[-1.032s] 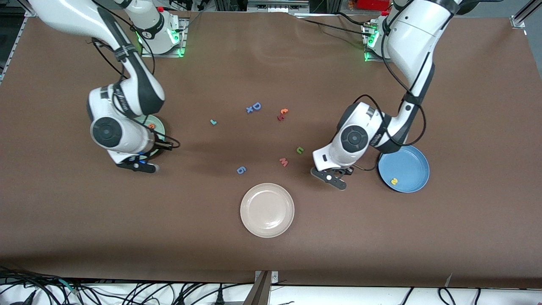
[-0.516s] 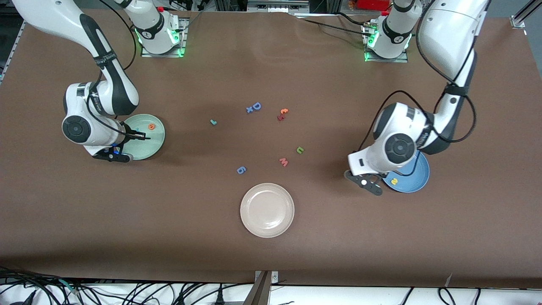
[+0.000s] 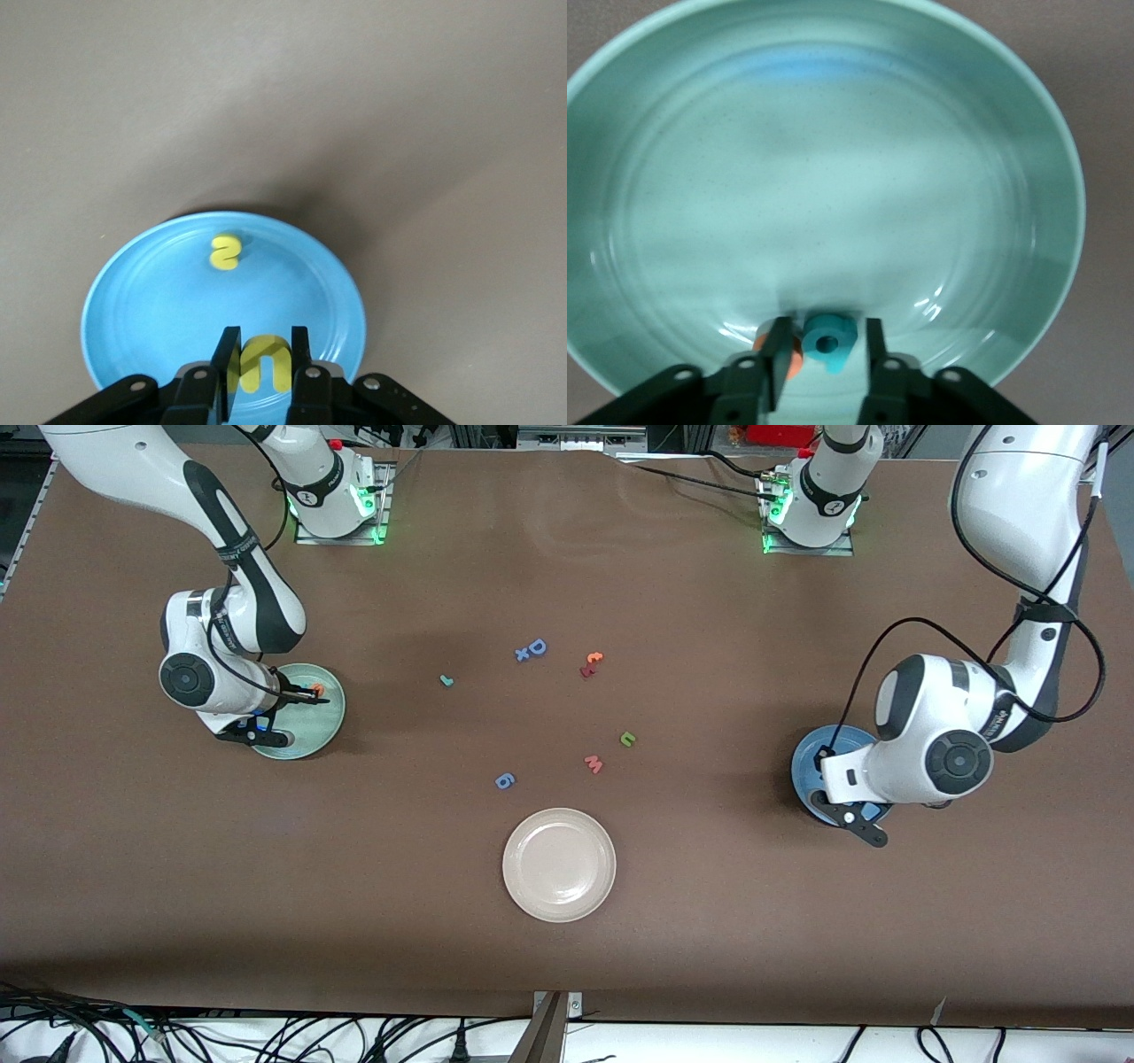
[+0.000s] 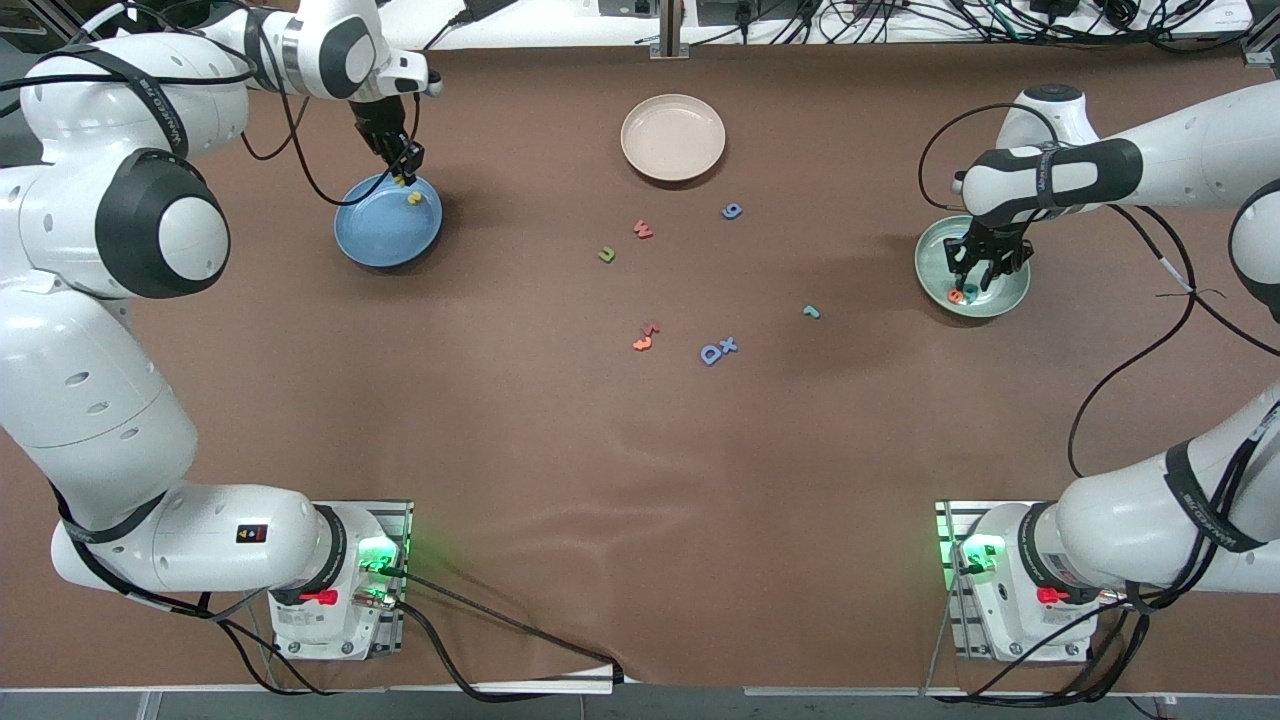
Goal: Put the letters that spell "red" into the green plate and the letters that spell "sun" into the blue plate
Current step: 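Release the 9 on the green plate while the left gripper releases the n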
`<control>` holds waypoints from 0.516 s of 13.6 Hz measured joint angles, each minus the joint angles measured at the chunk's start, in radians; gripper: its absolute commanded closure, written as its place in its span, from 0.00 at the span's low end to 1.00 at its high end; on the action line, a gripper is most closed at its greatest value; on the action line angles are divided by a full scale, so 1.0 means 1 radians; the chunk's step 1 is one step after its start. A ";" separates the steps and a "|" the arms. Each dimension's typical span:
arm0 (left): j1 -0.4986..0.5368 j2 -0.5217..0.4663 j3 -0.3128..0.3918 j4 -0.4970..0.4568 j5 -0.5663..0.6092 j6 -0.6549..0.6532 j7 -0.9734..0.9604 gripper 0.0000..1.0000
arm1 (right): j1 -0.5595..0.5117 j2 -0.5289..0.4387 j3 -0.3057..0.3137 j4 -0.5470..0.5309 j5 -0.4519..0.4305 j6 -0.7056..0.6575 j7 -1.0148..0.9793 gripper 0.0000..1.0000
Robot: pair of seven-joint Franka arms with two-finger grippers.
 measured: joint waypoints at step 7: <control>0.004 0.021 0.032 0.017 0.065 0.002 0.001 0.36 | 0.004 -0.052 0.134 0.002 0.014 -0.009 0.244 0.13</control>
